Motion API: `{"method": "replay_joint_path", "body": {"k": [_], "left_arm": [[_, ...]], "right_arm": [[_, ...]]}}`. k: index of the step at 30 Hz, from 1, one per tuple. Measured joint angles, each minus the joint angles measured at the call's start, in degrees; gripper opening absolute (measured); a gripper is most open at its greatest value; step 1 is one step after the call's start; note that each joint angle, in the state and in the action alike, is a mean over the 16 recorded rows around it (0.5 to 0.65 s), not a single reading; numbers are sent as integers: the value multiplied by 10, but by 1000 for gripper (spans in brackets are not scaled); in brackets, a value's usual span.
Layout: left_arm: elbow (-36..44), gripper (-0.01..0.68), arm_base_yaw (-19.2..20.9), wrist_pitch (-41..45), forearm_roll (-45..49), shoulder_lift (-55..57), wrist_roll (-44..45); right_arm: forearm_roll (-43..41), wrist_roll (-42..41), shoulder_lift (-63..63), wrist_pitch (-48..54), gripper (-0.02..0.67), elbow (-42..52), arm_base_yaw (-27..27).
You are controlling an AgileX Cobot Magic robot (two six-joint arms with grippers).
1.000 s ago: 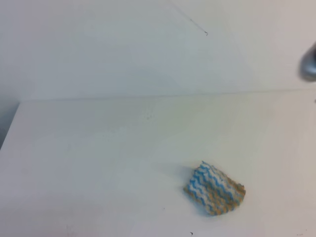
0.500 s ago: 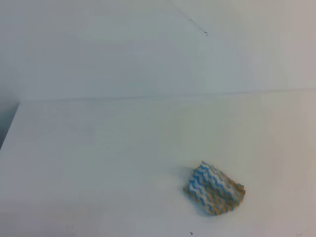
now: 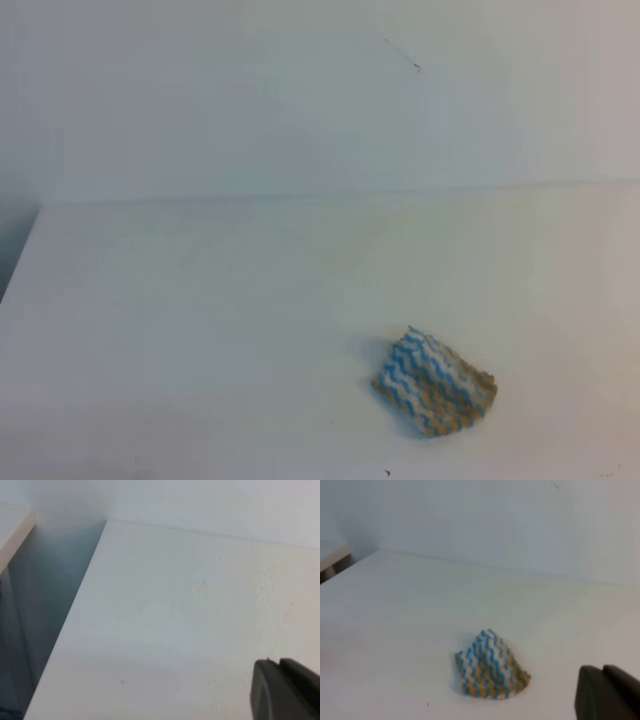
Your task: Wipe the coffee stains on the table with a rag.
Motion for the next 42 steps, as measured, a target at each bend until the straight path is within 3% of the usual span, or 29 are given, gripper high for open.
{"method": "replay_joint_path", "body": {"k": [14, 20, 25, 36, 42], "left_arm": [[0, -1, 0, 0, 0, 0, 0], [0, -1, 0, 0, 0, 0, 0], [0, -1, 0, 0, 0, 0, 0], [0, -1, 0, 0, 0, 0, 0], [0, -1, 0, 0, 0, 0, 0]], "right_arm": [[44, 6, -7, 1, -1, 42, -1], [34, 7, -21, 1, -1, 42, -29], [22, 6, -35, -4, -1, 48, -96], [-4, 6, -47, -86, -1, 133, -319], [-11, 6, -47, -136, -1, 198, -385]]}}
